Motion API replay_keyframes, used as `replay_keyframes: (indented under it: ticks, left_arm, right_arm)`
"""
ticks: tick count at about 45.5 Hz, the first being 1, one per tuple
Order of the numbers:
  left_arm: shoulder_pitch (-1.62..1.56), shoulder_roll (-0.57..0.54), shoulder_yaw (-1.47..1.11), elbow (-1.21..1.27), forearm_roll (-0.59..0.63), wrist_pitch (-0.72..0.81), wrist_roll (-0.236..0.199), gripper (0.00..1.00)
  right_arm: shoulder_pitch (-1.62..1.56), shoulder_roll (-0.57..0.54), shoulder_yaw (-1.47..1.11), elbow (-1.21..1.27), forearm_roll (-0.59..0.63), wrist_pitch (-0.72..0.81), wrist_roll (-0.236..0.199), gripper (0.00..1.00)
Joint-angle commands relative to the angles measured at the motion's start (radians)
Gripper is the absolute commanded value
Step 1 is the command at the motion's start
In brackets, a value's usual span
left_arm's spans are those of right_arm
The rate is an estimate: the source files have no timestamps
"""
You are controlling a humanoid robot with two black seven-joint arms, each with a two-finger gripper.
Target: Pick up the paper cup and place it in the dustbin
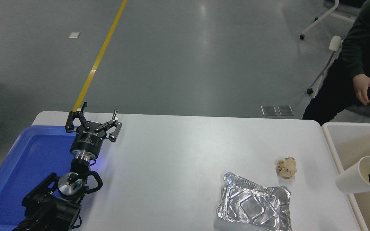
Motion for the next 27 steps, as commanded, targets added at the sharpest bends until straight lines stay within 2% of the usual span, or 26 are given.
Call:
replay_keyframes:
  ticks: [1, 15, 27]
  left_arm:
    - [0.000, 0.000, 0.001, 0.000, 0.001, 0.000, 0.000, 0.99]
    - [0.001, 0.000, 0.001, 0.000, 0.001, 0.000, 0.000, 0.99]
    - [0.000, 0.000, -0.001, 0.000, 0.001, 0.000, 0.000, 0.99]
  right_arm:
    - [0.251, 0.012, 0.001, -0.009, -0.004, 0.062, -0.067, 0.00]
    - [0.377, 0.067, -0.009, -0.095, -0.003, 0.062, -0.078, 0.00]
    - [0.289, 0.112, 0.008, -0.469, 0.034, 0.062, -0.078, 0.00]
